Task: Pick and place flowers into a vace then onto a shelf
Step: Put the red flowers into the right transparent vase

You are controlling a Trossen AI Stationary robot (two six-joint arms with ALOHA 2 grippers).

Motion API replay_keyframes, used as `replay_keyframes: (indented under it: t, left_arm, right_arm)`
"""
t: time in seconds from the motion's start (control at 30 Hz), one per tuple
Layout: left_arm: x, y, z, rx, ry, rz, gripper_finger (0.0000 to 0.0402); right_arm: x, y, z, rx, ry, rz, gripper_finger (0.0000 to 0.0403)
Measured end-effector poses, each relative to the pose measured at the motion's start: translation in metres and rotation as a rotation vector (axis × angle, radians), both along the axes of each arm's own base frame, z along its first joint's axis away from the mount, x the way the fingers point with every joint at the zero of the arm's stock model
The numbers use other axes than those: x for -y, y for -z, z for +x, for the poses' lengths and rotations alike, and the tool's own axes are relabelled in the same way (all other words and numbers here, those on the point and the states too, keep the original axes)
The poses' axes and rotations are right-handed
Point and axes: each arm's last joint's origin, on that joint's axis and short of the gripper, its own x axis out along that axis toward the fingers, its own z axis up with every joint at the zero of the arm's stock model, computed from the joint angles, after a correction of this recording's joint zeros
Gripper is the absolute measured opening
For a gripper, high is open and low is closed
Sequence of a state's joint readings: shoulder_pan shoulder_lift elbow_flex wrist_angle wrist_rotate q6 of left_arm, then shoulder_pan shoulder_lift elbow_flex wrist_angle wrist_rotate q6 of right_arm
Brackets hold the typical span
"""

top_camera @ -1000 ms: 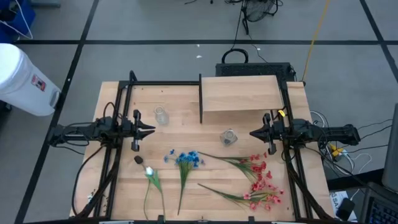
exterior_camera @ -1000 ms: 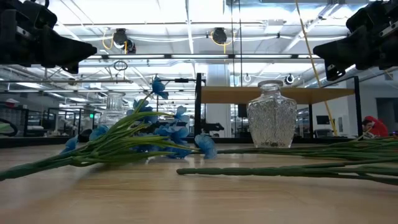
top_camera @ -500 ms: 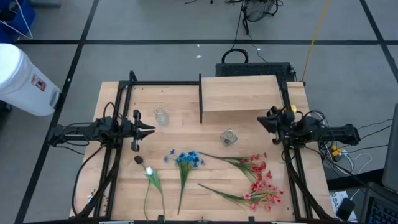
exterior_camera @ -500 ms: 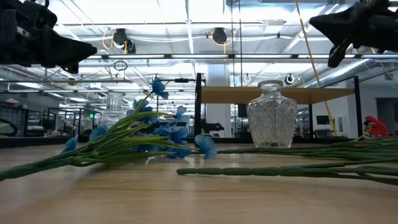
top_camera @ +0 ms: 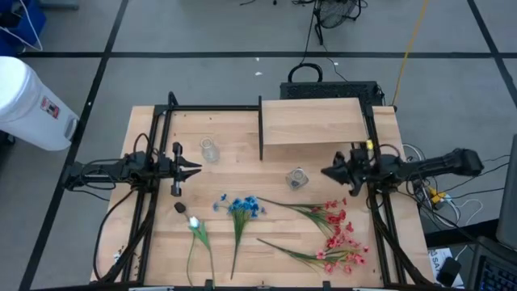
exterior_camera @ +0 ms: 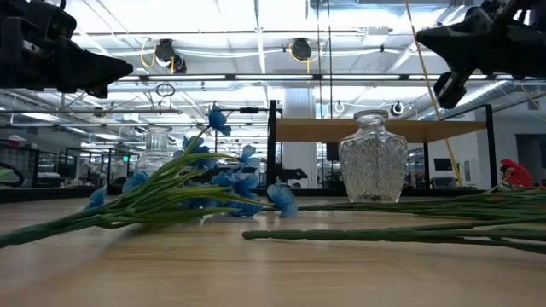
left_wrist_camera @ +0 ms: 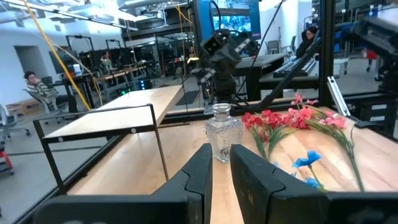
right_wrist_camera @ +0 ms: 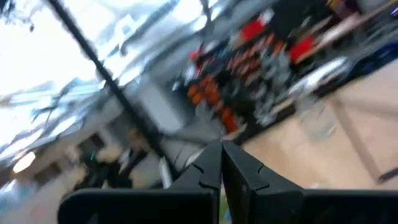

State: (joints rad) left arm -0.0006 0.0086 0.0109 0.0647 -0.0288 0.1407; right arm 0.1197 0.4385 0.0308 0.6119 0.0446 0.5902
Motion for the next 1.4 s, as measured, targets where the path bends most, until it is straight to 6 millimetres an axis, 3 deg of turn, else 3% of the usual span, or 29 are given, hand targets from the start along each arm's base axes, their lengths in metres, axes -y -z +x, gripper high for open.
replay_keyframes:
  t: [0.13, 0.3, 0.4, 0.47, 0.57, 0.67, 0.9, 1.03, 1.13, 1.27, 1.4]
  left_arm:
    - [0.0, -0.002, 0.0, 0.018, -0.005, 0.056, 0.0065]
    - [0.0, -0.006, -0.001, 0.059, -0.008, 0.073, 0.0065]
    - [0.0, -0.008, -0.001, 0.078, -0.005, 0.059, 0.0065]
    - [0.0, -0.012, -0.001, 0.121, 0.002, 0.004, 0.0065]
    - [0.0, -0.015, -0.002, 0.156, 0.016, -0.125, 0.0065]
    - [0.0, -0.015, -0.002, 0.162, 0.021, -0.147, 0.0065]
    - [0.0, -0.012, -0.001, 0.12, 0.003, -0.014, 0.0065]
    - [0.0, -0.012, -0.002, 0.12, -0.016, 0.109, 0.0065]
    - [0.0, -0.014, -0.002, 0.142, -0.009, 0.081, 0.0065]
    - [0.0, -0.015, -0.002, 0.152, 0.001, 0.006, 0.0065]
    - [0.0, -0.011, -0.001, 0.113, -0.011, 0.045, 0.0065]
  right_arm:
    - [-0.016, 0.012, 0.014, -0.139, -0.119, -0.072, 0.0004]
    - [-0.057, -0.022, 0.046, -0.102, -0.277, -0.287, 0.0004]
    - [-0.078, -0.028, 0.061, -0.075, -0.32, -0.577, 0.0004]
    - [-0.085, -0.034, 0.07, -0.048, -0.296, -0.626, 0.0004]
    - [-0.087, -0.035, 0.083, -0.139, -0.255, -0.542, 0.0004]
    - [-0.091, -0.028, 0.092, -0.255, -0.195, -0.538, 0.0002]
    - [-0.11, -0.024, 0.11, -0.416, -0.098, -0.73, 0.0001]
    - [-0.104, -0.026, 0.114, -0.635, -0.028, -0.725, 0.0001]
    - [-0.098, -0.026, 0.116, -0.745, 0.003, -0.695, 0.0002]
    - [-0.095, -0.025, 0.117, -0.772, -0.007, -0.64, 0.0035]
    - [-0.092, -0.023, 0.117, -0.804, -0.011, -0.609, 0.0101]
